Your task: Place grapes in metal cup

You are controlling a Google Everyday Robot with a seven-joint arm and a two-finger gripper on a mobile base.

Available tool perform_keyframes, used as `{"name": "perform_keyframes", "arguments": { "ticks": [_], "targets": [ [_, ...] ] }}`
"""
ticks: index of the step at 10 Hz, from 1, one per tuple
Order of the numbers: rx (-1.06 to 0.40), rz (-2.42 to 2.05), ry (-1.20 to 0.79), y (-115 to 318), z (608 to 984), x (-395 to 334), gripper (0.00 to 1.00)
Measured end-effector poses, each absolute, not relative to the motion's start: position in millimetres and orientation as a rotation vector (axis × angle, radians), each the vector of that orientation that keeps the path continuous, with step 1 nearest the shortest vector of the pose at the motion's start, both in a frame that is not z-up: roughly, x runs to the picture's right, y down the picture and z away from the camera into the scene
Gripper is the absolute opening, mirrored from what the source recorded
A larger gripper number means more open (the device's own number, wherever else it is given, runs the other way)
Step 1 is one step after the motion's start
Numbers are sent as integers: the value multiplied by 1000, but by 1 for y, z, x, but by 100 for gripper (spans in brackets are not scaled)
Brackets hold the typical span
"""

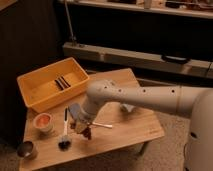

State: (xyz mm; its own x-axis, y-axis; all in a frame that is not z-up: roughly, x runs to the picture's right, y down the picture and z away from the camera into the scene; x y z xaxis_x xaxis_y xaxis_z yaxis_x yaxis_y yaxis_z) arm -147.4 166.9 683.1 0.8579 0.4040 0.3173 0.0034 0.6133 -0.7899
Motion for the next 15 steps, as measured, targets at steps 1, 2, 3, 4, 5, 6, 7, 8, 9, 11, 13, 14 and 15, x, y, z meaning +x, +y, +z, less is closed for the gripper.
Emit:
{"name": "perform_keyframes", "arguments": {
  "ticks": [1, 2, 3, 4, 5, 6, 7, 8, 9, 11, 13, 14, 15],
  "targets": [
    [-888, 221, -548, 157, 665, -157, 0],
    [-896, 178, -623, 144, 637, -175, 0],
    [-912, 127, -694, 134, 610, -197, 0],
    [-930, 80, -753, 130, 591, -217, 0],
    [-964, 13, -838, 127, 570, -246, 0],
    [-1015, -80, -944, 127, 551, -284, 0],
    [-1046, -144, -1007, 130, 541, -310, 0],
    [-1081, -225, -1078, 135, 530, -338, 0],
    [-1105, -295, -1132, 138, 525, -361, 0],
    [-1143, -403, -1211, 143, 525, -395, 0],
    [-1174, -466, -1259, 147, 530, -401, 0],
    [-1189, -499, -1284, 150, 531, -397, 0],
    [-1201, -526, -1307, 153, 532, -392, 0]
  ]
}}
